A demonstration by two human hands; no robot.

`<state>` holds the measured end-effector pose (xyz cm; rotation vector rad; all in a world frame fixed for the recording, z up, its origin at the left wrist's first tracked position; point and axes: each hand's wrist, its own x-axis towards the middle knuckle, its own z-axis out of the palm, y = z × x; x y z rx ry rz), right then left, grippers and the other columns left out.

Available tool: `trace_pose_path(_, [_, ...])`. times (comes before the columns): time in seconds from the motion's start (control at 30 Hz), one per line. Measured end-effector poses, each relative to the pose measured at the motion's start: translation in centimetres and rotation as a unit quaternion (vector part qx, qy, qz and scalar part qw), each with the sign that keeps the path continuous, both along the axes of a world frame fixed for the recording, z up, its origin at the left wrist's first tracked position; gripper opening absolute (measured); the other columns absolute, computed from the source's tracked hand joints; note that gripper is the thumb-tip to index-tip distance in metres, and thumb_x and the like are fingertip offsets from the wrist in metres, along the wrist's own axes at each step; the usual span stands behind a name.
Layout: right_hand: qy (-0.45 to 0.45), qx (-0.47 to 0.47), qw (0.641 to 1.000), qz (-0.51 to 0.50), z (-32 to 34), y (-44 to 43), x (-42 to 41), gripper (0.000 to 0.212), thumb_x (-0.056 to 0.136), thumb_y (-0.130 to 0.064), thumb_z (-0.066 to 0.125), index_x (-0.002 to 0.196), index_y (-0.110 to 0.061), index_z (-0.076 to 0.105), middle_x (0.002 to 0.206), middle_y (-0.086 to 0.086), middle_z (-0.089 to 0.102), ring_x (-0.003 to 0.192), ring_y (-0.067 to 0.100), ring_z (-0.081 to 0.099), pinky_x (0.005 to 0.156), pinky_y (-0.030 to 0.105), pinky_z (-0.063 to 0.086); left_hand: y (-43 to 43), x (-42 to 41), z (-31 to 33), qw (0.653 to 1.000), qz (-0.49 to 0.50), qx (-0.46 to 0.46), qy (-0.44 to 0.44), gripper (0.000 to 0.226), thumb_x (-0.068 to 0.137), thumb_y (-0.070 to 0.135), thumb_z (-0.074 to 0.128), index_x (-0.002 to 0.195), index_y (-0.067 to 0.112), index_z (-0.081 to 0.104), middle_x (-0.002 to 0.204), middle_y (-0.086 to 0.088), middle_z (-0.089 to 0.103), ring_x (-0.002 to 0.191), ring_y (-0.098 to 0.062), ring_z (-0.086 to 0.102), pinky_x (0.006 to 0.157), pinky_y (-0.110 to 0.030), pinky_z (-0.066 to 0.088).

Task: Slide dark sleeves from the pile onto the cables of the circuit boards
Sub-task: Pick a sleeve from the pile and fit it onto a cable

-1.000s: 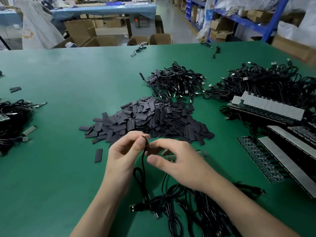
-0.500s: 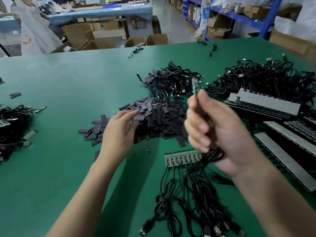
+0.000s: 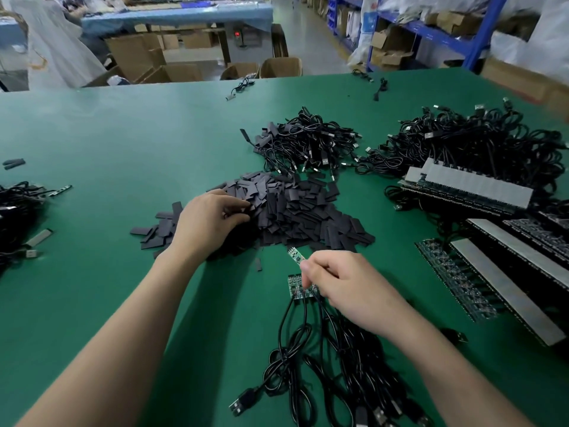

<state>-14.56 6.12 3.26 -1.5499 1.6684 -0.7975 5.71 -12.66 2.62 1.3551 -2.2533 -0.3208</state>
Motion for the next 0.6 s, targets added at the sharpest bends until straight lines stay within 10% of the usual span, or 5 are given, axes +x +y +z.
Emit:
trace_pose_path(0.3, [-0.032,-0.045,0.998,-0.002,-0.9,0.7,0.1,0.032,0.105,-0.044,0.049,0.081,-0.029,0.064,0.057,-0.009,0.038,0.052,0.010,0.034,0.053,0.032,0.028,0.8,-0.4,-0.7,0.999,0.025,-0.022,0.028,0.019,0.087,0.033,0.081,0.105,0.027,0.081,0.103,0.005,0.072,0.090,-0.019,0.066,0.082,-0.036,0.055])
trace_pose_path(0.6, [-0.094,-0.092,0.991,0.002,-1.0,1.3,-0.1,0.036,0.096,-0.055,0.045,0.078,-0.028,0.060,0.056,-0.009,0.032,0.053,0.012,0.029,0.053,0.035,0.026,6.0,-0.2,0.3,0.966,-0.048,0.021,0.252,0.020,0.085,0.024,0.081,0.104,0.031,0.079,0.105,0.017,0.073,0.098,0.000,0.065,0.084,-0.013,0.046])
